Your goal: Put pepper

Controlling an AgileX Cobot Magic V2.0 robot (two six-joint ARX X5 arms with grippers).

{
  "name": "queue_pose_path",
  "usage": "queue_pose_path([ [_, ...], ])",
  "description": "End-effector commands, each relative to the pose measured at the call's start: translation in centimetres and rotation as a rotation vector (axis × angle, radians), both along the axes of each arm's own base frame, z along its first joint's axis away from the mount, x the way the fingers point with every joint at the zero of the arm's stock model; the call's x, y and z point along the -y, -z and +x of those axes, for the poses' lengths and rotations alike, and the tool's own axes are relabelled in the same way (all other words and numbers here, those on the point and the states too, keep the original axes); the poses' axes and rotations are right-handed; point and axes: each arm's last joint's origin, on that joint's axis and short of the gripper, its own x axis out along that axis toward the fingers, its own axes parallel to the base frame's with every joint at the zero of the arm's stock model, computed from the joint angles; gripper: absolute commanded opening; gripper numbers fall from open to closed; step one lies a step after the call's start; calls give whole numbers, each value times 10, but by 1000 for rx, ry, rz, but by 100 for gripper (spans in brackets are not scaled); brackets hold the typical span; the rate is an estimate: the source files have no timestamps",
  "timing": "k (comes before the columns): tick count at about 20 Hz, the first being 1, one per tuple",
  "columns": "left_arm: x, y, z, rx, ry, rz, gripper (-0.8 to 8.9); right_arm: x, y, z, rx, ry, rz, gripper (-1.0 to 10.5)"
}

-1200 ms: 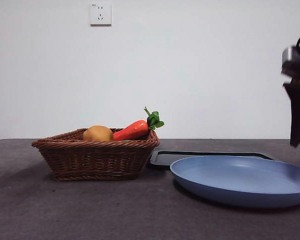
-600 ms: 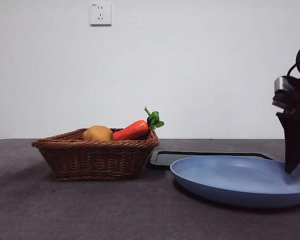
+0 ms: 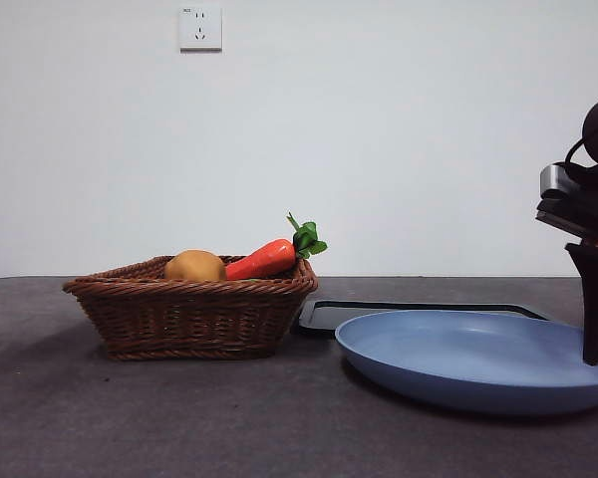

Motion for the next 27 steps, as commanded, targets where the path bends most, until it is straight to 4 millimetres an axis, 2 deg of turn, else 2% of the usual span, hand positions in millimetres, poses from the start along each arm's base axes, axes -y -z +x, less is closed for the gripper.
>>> queue_pose_path([
  [1,0,-4,1,22,7,2,353,-1,1,5,4,4,0,5],
  [7,3,-4,6,-6,8,-5,353,-1,-4,3,9,20,3,5],
  [11,12,-9,26,-19,9,45,354,0,-31,-11,41,22,5,5],
  [15,38,-13,64,-8,19,127,353,2,-75,-38,160,45,17,5],
  [19,77,-1,111,-7,25,230,350,4,-112,-68,298,69,37,5],
  [24,120,35,173,-81,32,398,350,6,-139,-96,424,94,62,5],
  [27,135,61,202,-135,48,460,350,6,-146,-104,462,103,71,5],
])
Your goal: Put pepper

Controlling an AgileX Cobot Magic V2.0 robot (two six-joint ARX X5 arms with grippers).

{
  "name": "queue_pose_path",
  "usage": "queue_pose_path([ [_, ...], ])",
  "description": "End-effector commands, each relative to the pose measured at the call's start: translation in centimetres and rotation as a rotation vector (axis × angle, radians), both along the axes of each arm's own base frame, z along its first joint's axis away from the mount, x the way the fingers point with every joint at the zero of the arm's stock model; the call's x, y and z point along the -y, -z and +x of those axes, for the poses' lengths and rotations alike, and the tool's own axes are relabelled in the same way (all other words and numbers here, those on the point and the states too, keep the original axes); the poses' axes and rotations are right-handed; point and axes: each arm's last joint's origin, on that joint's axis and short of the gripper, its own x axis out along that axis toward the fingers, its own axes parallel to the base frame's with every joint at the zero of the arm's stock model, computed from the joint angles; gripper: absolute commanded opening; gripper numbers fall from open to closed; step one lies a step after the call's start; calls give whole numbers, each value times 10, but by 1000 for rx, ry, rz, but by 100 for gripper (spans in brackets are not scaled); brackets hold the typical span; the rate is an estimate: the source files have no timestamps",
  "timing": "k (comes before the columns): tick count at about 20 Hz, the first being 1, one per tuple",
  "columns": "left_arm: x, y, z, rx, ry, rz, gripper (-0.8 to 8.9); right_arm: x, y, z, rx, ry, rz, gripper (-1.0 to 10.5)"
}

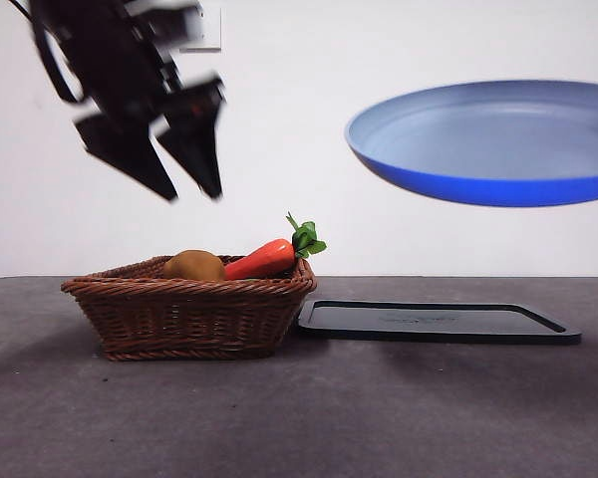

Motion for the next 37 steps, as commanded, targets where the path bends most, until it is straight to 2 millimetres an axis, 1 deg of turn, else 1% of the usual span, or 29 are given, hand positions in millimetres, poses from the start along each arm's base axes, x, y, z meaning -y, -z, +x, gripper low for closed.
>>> queue_pose_path([
  [1,13,18,21,-19,26,39,350,0,-7,-2,25,15,19,5],
  [3,19,34,33,-50,19,65,350,0,-8,-3,28,15,19,5],
  [5,22,49,41,-71,19,76,350,0,-8,-3,26,15,19,5],
  [10,27,76,50,-119,20,98,350,0,-7,-3,24,14,19,5],
  [12,27,82,51,-134,20,105,350,0,-7,-3,24,14,18,5],
  [16,28,82,53,-122,16,97,348,0,-7,-3,24,14,19,5],
  [19,28,90,53,-151,16,111,339,0,-8,-4,27,11,17,5],
  [21,28,93,53,-165,16,118,296,0,-8,-4,27,11,17,5],
  [24,28,93,53,-159,4,122,264,0,-8,-4,28,8,15,5],
  [27,27,93,53,-157,-6,131,183,0,-8,-4,30,6,13,5],
  [29,26,93,54,-165,-30,119,150,0,-8,-4,31,5,12,5],
  [34,26,92,53,-168,-45,109,136,0,-8,-4,33,0,8,5],
  [37,26,85,52,-156,-45,101,121,0,-8,-4,33,0,8,5],
])
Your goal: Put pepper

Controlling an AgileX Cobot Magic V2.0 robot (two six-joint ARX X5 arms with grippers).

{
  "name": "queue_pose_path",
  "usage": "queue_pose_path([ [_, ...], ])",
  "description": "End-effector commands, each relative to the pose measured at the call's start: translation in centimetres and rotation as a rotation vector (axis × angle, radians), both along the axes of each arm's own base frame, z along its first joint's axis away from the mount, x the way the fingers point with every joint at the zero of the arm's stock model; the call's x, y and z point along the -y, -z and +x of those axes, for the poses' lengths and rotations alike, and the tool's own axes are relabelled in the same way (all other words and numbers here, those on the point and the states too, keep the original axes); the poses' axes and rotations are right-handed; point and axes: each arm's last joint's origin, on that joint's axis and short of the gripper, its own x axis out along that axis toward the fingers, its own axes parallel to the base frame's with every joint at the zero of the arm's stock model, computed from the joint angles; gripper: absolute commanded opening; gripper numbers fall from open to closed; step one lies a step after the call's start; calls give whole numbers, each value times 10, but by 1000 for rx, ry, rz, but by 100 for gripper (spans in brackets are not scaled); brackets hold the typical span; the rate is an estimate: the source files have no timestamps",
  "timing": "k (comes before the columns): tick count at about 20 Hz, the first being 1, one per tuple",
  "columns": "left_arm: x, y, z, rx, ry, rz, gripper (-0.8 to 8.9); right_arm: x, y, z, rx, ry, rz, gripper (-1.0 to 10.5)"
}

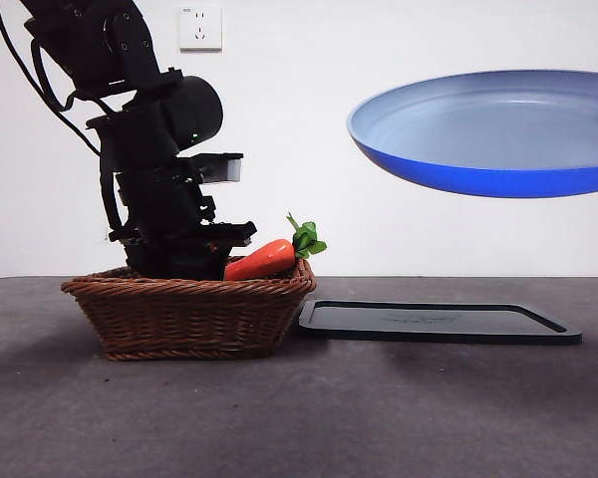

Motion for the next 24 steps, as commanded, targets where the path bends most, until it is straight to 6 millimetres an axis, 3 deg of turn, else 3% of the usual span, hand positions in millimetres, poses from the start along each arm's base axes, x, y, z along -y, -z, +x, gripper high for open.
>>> queue_pose_path([
  [1,2,-8,2,22,-5,-13,111,0,-5,2,23,-4,4,5],
  [8,-4,-45,-10,76,-9,-45,111,0,-5,2,23,-3,4,5],
  [12,-9,-86,-29,142,-13,-111,111,-1,2,14,-10,11,14,5],
  [16,-6,-134,-60,182,77,-331,112,-4,21,43,-80,26,56,5],
  [18,7,-148,-76,180,173,-428,112,-7,31,59,-115,26,123,5],
  [20,27,-150,-89,151,264,-486,112,-11,41,71,-146,30,158,5],
  [24,74,-137,-108,143,382,-477,112,-21,54,80,-205,17,161,5],
])
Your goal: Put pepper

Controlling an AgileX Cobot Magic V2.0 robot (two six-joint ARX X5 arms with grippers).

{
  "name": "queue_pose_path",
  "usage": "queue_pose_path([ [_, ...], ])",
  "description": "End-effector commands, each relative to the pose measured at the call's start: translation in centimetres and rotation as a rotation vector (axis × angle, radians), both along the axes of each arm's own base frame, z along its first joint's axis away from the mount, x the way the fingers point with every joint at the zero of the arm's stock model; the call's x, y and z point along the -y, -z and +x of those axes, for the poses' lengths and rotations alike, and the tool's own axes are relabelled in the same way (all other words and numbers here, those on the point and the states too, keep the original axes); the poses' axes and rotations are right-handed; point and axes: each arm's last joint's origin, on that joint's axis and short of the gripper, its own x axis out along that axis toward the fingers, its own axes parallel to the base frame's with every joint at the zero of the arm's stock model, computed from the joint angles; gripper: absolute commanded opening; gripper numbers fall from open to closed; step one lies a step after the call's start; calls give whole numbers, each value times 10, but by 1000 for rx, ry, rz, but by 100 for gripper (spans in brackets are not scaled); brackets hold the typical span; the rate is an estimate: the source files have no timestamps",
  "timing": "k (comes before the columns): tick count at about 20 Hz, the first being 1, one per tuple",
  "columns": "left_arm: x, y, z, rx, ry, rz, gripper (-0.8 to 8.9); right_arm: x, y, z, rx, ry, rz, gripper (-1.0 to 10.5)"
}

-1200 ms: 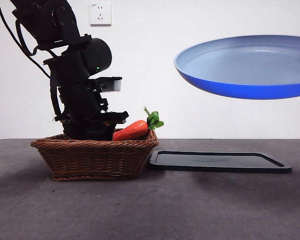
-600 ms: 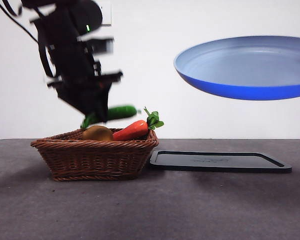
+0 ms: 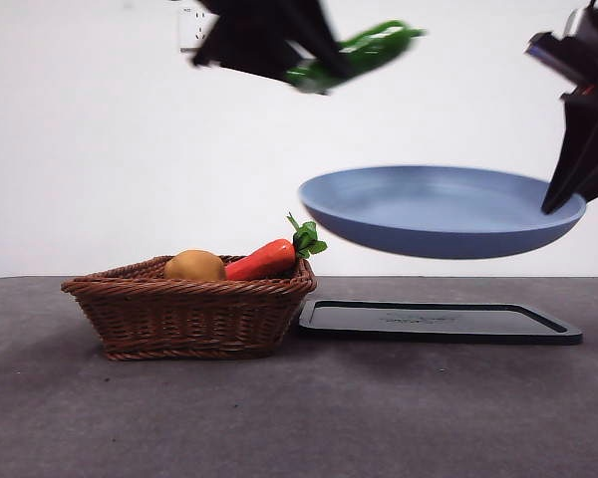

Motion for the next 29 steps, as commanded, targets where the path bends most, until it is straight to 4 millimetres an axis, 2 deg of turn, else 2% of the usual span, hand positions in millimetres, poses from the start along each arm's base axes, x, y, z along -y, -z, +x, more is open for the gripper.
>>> queue_pose_path([
  [1,27,11,-4,14,26,19,112,-4,-2,3,-4,4,19,5],
  [4,45,36,-1,22,-12,113,112,-5,-2,3,-14,-6,41,5],
  [7,54,64,9,-17,-34,187,112,-5,-1,1,-34,-2,41,5],
  [10,58,77,13,-26,-47,218,112,-5,0,-1,-58,-2,39,5],
  [13,59,77,14,-16,-49,208,118,-5,2,-5,-100,-11,28,5],
  [16,58,78,13,-30,-45,220,208,-4,2,-6,-112,-11,26,5],
  [22,57,79,10,-71,-23,232,208,-4,2,-6,-121,4,28,5],
  [26,54,69,7,-52,-25,213,209,-4,3,-6,-137,23,36,5],
  [29,48,52,2,-22,-28,180,209,-4,2,-6,-141,43,40,5],
])
